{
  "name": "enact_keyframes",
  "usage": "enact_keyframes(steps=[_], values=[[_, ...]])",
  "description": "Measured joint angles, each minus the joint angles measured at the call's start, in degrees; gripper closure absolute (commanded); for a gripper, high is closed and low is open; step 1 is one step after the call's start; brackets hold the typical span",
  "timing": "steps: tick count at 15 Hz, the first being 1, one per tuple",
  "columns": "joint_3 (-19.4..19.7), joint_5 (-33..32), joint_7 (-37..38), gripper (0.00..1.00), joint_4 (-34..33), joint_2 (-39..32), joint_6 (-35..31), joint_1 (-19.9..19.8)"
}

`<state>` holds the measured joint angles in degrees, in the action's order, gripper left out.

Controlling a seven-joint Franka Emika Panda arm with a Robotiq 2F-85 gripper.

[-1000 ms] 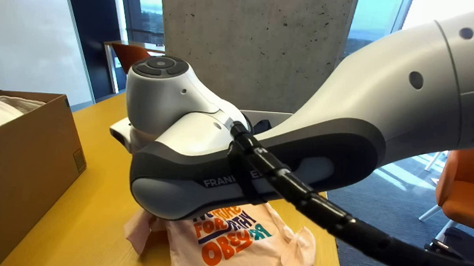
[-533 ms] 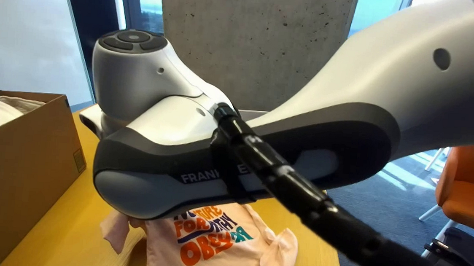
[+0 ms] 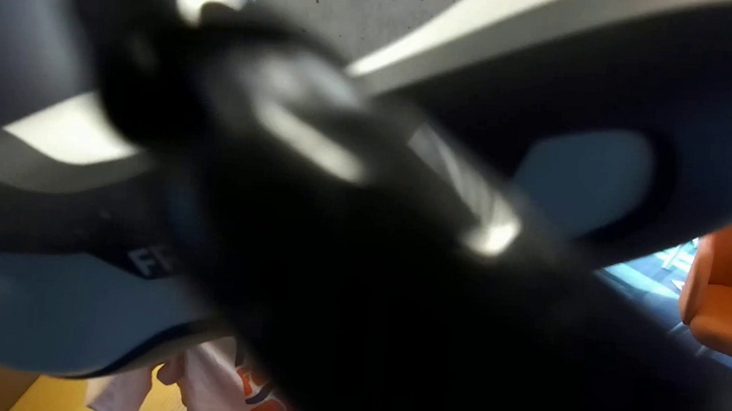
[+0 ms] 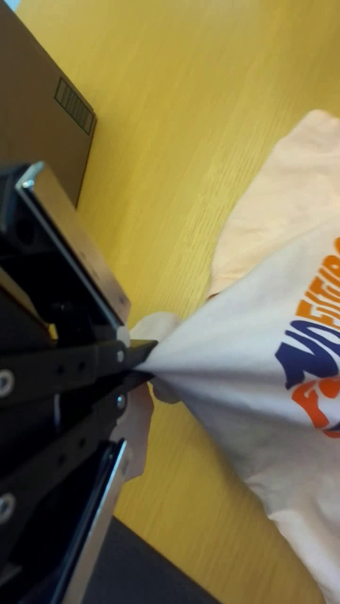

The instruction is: Fold the shirt and place it in the basket

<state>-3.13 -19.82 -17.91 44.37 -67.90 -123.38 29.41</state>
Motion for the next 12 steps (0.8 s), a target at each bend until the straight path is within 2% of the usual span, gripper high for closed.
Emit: enact_keyframes(steps=[3, 6, 12], values=[[1.10, 0.00, 9.02, 0.99, 7.06, 6.03, 4.76, 1.58], [1.66, 0.03, 15.23, 0.99, 15.09, 11.17, 7.71, 1.44], [2.69, 0.17, 24.62, 0.99, 32.38, 19.39, 8.64, -0.53]])
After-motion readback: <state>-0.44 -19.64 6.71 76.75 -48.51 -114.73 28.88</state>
